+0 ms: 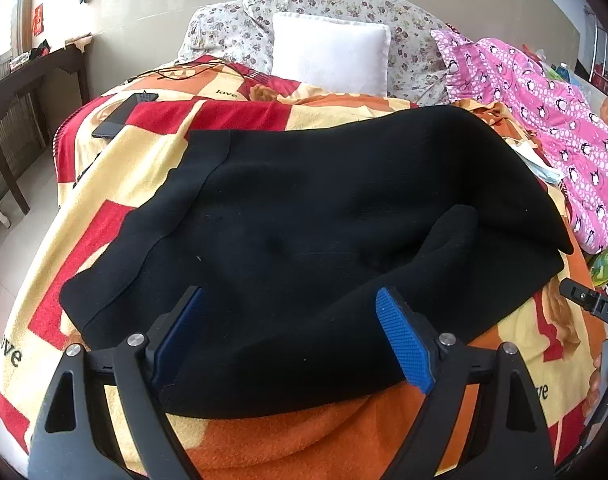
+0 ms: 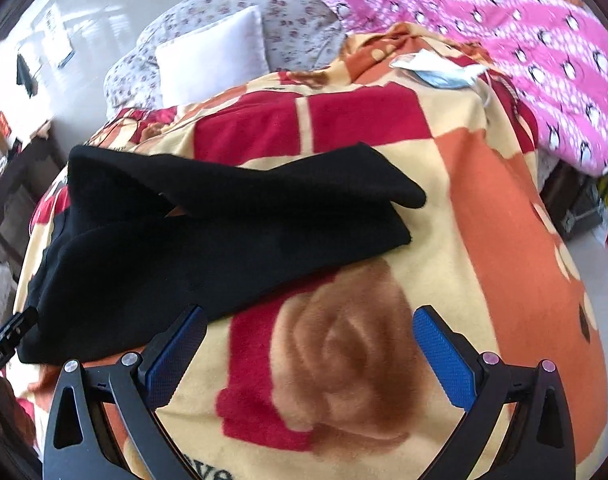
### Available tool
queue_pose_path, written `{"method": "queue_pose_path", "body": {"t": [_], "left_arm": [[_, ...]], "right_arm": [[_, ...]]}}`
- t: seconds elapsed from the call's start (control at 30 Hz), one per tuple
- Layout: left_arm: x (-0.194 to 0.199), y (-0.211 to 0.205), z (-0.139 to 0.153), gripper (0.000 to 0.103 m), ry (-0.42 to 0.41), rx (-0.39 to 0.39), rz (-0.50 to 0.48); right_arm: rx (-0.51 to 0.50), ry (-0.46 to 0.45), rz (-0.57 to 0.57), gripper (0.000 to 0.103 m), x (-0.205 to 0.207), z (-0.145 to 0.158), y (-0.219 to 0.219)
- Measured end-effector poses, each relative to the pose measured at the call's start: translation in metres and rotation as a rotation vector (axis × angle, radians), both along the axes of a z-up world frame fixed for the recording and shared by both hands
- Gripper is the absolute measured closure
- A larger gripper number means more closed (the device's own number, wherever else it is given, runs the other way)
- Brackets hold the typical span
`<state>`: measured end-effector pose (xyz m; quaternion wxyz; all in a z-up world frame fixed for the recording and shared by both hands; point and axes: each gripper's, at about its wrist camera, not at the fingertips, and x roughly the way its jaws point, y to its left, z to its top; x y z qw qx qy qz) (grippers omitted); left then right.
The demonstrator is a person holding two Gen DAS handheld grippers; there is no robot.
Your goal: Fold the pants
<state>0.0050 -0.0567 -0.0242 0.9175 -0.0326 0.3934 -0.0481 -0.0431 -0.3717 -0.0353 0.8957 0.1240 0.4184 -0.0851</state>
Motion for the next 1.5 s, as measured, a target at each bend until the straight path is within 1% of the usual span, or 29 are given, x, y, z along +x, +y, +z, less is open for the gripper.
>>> {"method": "queue_pose_path", "body": {"t": [0.2, 0.47, 0.53, 0.57, 0.6, 0.63, 0.67, 0.7, 0.73, 0.77, 0.8, 0.87, 0.97, 1.0, 1.03, 1.1, 1.2, 1.27, 1.33, 1.37, 1.4, 1.43, 1.47, 1.5], "left_arm": [[0.001, -0.002, 0.001, 0.016, -0.003, 0.009, -0.004], [0.001, -0.002, 0.001, 0.016, -0.005, 0.005, -0.006], [0.000, -0.002, 0.001, 0.016, -0.003, 0.003, -0.003], [0.000, -0.002, 0.001, 0.016, -0.002, 0.001, -0.002], [0.000, -0.001, 0.001, 0.016, -0.001, -0.002, 0.000], [-0.001, -0.001, 0.002, 0.016, -0.001, -0.003, 0.000], [-0.002, 0.000, 0.002, 0.016, -0.002, -0.002, 0.000], [-0.003, 0.000, 0.003, 0.016, -0.003, 0.000, 0.002], [-0.004, 0.002, 0.003, 0.016, -0.004, 0.002, 0.004], [-0.004, 0.005, 0.004, 0.016, -0.006, 0.000, 0.007], [-0.006, 0.008, 0.005, 0.016, -0.009, -0.004, 0.012], [-0.010, 0.017, 0.010, 0.016, -0.023, -0.018, 0.025], [-0.016, 0.040, 0.018, 0.016, -0.040, -0.036, 0.061], [-0.017, 0.047, 0.018, 0.016, -0.038, -0.043, 0.071], [-0.018, 0.056, 0.019, 0.016, -0.033, -0.053, 0.082], [-0.021, 0.075, 0.017, 0.016, -0.019, -0.070, 0.117], [-0.027, 0.099, 0.013, 0.016, -0.002, -0.084, 0.173], [-0.029, 0.112, 0.009, 0.016, 0.006, -0.070, 0.208], [-0.029, 0.120, 0.004, 0.016, 0.018, -0.064, 0.227], [-0.029, 0.123, 0.002, 0.016, 0.021, -0.066, 0.233], [-0.029, 0.124, 0.000, 0.016, 0.024, -0.066, 0.239], [-0.029, 0.125, -0.002, 0.016, 0.029, -0.062, 0.241], [-0.028, 0.125, -0.004, 0.016, 0.043, -0.054, 0.241], [-0.026, 0.125, -0.007, 0.016, 0.054, -0.047, 0.239]], "right_arm": [[0.003, 0.021, 0.007, 0.001, 0.011, -0.006, 0.005], [-0.011, 0.021, 0.032, 0.001, 0.018, -0.003, 0.016], [0.002, 0.026, 0.028, 0.001, 0.024, -0.006, 0.013], [0.026, 0.022, 0.032, 0.001, 0.028, -0.009, 0.012], [0.052, 0.015, 0.036, 0.005, 0.031, -0.012, 0.010], [0.087, 0.010, 0.035, 0.016, 0.034, -0.017, 0.007], [0.113, -0.004, 0.026, 0.018, 0.038, -0.020, 0.006], [0.101, -0.030, 0.021, 0.035, 0.039, -0.018, 0.006], [0.123, -0.048, 0.038, 0.065, 0.041, -0.018, 0.006], [0.142, -0.054, 0.044, 0.078, 0.043, -0.019, 0.005], [0.192, -0.071, 0.049, 0.096, 0.043, -0.019, 0.002], [0.257, -0.113, 0.053, 0.097, 0.036, -0.015, -0.005], [0.227, -0.168, 0.075, 0.099, 0.014, 0.003, -0.005], [0.202, -0.180, 0.085, 0.099, 0.003, 0.011, -0.005], [0.187, -0.183, 0.088, 0.099, -0.004, 0.015, -0.006], [0.159, -0.189, 0.107, 0.099, -0.030, 0.027, -0.008], [0.133, -0.164, 0.116, 0.099, -0.065, 0.032, -0.015], [0.112, -0.141, 0.114, 0.099, -0.086, 0.030, -0.020], [0.098, -0.070, 0.113, 0.097, -0.095, 0.016, -0.022], [0.087, -0.029, 0.113, 0.092, -0.096, 0.007, -0.024], [0.070, 0.013, 0.100, 0.081, -0.095, 0.000, -0.025], [0.059, 0.036, 0.090, 0.078, -0.096, -0.004, -0.026], [0.043, 0.053, 0.080, 0.077, -0.098, -0.004, -0.028], [0.039, 0.036, 0.083, 0.076, -0.100, 0.005, -0.027]]}}
